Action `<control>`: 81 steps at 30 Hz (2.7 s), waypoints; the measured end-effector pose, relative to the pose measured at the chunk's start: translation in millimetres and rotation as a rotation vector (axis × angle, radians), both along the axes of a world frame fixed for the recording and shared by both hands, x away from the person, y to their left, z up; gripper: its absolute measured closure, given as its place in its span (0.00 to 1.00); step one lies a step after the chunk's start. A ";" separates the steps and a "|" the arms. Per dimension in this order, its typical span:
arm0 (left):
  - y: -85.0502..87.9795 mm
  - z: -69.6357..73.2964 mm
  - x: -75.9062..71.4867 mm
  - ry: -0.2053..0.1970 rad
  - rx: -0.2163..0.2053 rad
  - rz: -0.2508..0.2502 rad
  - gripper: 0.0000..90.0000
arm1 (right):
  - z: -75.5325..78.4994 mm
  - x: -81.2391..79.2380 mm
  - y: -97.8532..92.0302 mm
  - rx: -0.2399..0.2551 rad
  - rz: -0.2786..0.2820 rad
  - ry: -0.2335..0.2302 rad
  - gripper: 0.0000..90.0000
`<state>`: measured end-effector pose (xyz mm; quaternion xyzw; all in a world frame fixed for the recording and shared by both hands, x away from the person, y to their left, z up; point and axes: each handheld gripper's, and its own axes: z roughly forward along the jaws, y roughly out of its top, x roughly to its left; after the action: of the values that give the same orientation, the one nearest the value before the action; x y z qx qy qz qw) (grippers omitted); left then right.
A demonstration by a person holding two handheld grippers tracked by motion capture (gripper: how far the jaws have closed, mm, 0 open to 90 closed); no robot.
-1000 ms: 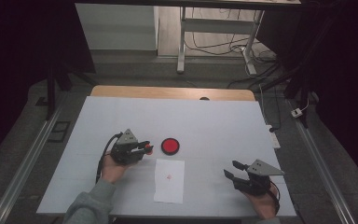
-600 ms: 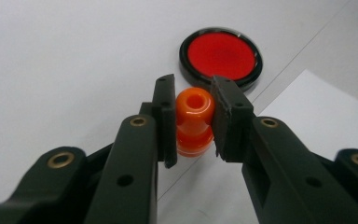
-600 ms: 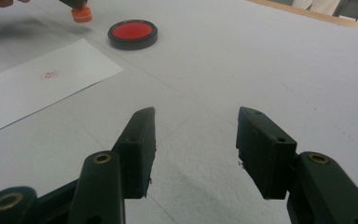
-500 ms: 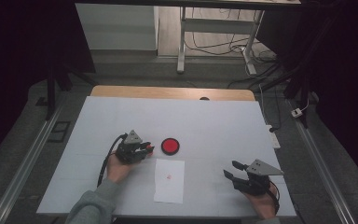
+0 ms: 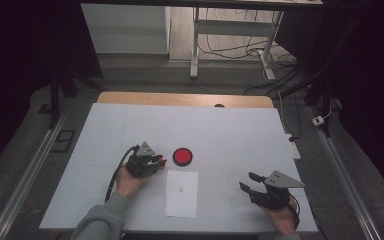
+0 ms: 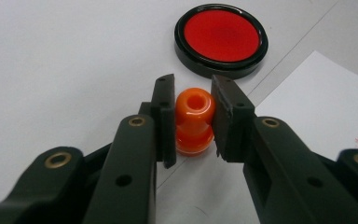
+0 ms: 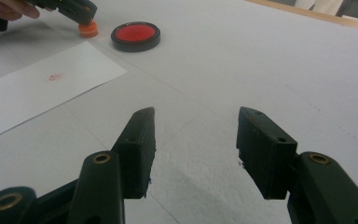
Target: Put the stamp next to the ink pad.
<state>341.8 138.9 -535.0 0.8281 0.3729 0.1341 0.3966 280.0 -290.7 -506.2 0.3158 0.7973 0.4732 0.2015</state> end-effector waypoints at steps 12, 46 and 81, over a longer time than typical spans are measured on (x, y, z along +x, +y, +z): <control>0.8 6.2 -2.9 -0.040 -0.028 0.040 0.56 | 0.7 0.0 0.0 0.009 0.004 -0.002 0.51; 39.6 38.1 -65.7 -0.098 -0.059 -0.005 0.35 | -0.9 3.1 -2.5 -0.017 0.004 -0.012 0.51; 77.2 18.2 -110.5 -0.058 -0.068 0.040 0.35 | -1.4 4.7 -6.3 -0.031 -0.020 -0.043 0.52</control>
<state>231.3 216.1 -516.8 0.8023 0.3819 0.1532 0.4325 284.7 -297.0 -507.6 0.3102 0.7969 0.4655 0.2282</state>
